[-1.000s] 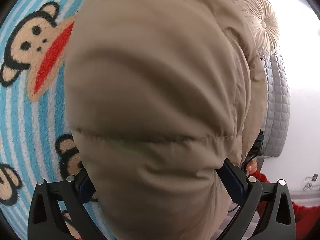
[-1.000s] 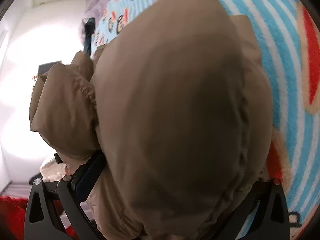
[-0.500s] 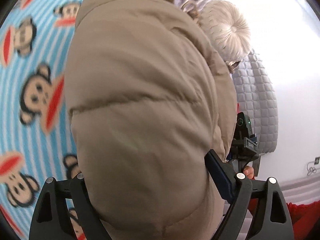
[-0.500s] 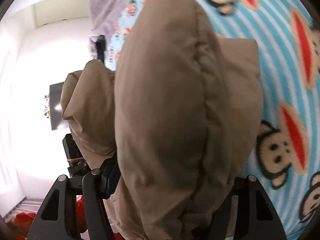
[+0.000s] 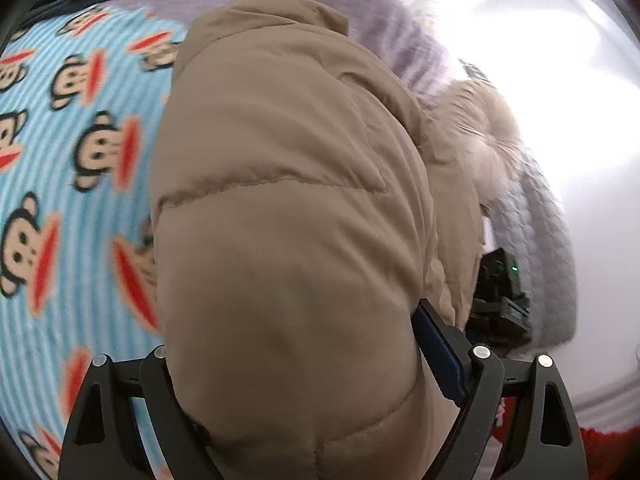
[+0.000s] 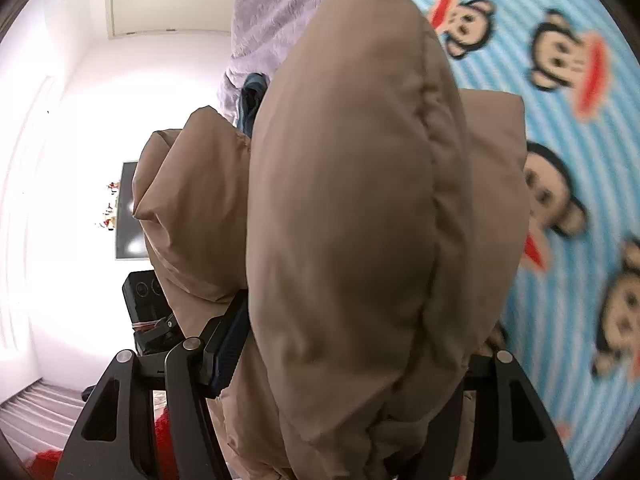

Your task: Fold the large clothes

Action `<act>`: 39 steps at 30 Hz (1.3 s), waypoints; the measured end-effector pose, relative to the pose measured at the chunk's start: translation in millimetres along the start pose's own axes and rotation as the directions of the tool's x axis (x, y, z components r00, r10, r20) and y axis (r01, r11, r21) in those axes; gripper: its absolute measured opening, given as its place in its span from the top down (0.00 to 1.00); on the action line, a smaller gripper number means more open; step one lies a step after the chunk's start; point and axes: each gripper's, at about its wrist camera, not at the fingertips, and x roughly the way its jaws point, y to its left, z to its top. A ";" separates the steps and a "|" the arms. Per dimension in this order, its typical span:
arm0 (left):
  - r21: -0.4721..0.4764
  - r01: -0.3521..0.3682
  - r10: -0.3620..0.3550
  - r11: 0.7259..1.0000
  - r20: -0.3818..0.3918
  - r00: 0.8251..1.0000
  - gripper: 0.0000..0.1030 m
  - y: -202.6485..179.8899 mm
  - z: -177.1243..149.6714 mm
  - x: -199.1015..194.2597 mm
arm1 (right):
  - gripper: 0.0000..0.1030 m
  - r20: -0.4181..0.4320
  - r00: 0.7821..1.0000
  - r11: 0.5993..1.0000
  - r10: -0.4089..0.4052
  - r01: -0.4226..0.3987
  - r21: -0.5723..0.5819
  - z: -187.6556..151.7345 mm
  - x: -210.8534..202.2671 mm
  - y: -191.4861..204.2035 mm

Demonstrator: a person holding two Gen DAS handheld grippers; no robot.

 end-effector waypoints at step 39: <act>0.387 -0.516 0.474 0.764 0.205 0.856 0.42 -71.8 30.8 103.7 | 0.74 0.158 0.860 0.846 -0.486 0.508 -0.165 -132.5 -19.1 5.7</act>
